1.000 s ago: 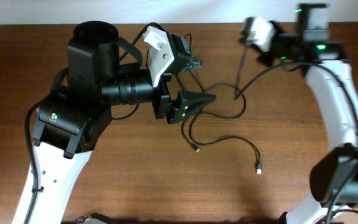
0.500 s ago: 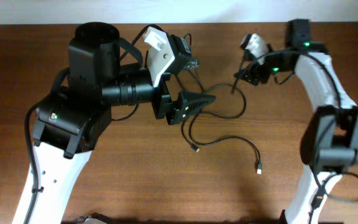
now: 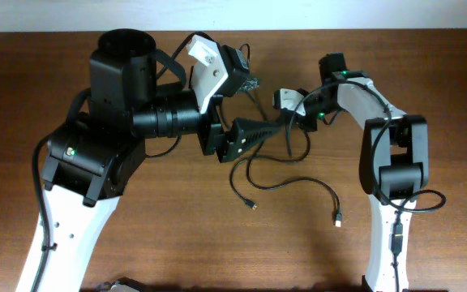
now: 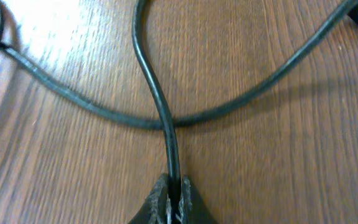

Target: Untangle cables

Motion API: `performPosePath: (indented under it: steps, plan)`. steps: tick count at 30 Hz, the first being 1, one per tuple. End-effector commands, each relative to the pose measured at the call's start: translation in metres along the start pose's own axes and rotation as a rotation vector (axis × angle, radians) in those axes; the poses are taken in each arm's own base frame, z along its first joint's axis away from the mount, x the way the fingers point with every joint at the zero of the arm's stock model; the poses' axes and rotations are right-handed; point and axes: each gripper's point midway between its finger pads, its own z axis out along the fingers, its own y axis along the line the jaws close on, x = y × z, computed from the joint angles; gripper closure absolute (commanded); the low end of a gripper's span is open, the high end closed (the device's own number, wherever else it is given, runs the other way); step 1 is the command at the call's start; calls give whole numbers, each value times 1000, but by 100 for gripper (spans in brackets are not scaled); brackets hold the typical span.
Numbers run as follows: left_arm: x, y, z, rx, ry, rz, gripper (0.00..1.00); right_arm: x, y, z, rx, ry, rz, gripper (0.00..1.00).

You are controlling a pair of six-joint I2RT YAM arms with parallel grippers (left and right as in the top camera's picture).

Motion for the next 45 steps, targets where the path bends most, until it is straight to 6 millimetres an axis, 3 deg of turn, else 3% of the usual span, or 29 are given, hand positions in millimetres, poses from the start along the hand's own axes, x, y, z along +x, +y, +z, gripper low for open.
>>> performPosePath:
  steps: [1,3,6,7,10,11,13,15,16,19,21,22,24,26,28,30,31,37,38,39,40,42,45]
  plan:
    - [-2,-2,0,2,-5,17,14,-28,-31,-29,71,31,20,96]
    - [-2,1,-1,-15,-2,17,13,-85,-58,-91,173,10,-63,96]
    - [0,5,-1,-41,8,10,12,-166,-68,-182,330,-3,-167,96]
    - [2,5,-1,-40,15,3,12,-202,-71,-227,448,-11,-160,96]
    - [5,5,-1,-39,23,-7,12,-240,-66,-294,641,-25,-138,96]
    - [5,5,-1,-39,24,-9,12,-256,-67,-327,736,-76,-122,96]
    - [9,5,-1,-41,37,-23,13,-285,-62,-374,862,-179,-103,96]
    - [20,18,0,-110,80,-53,13,-314,-44,-406,944,-213,-187,96]
    - [23,19,1,-107,90,-65,13,-314,-43,-413,973,-196,-179,96]
    - [30,17,1,-104,114,-90,12,-282,-46,-426,1001,-134,-97,96]
    - [34,17,0,-106,128,-104,11,-224,-52,-456,1096,3,79,96]
    - [35,20,0,-121,133,-105,10,-186,-49,-475,1138,87,179,96]
    - [35,21,0,-130,135,-104,9,-138,-37,-506,1180,153,292,96]
    - [36,21,0,-129,138,-108,11,-83,-17,-556,1276,218,409,96]
    - [37,21,-1,-129,140,-111,11,-53,-3,-584,1327,259,463,96]
    - [36,20,0,-124,139,-111,11,13,28,-634,1416,340,569,96]
    - [36,20,0,-126,138,-119,12,39,40,-648,1427,324,608,96]
    - [34,9,6,-90,135,-123,11,158,104,-683,1419,124,764,96]
    - [32,4,10,-74,133,-111,11,164,111,-685,1414,74,756,21]
    - [30,1,12,-64,127,-100,11,163,115,-687,1410,40,745,1]
    - [28,-2,14,-57,121,-88,10,159,116,-687,1404,11,727,1]
    - [26,-3,16,-52,114,-78,9,130,104,-682,1354,-112,608,1]
    - [26,-3,16,-53,113,-64,7,63,85,-664,1196,-368,353,1]
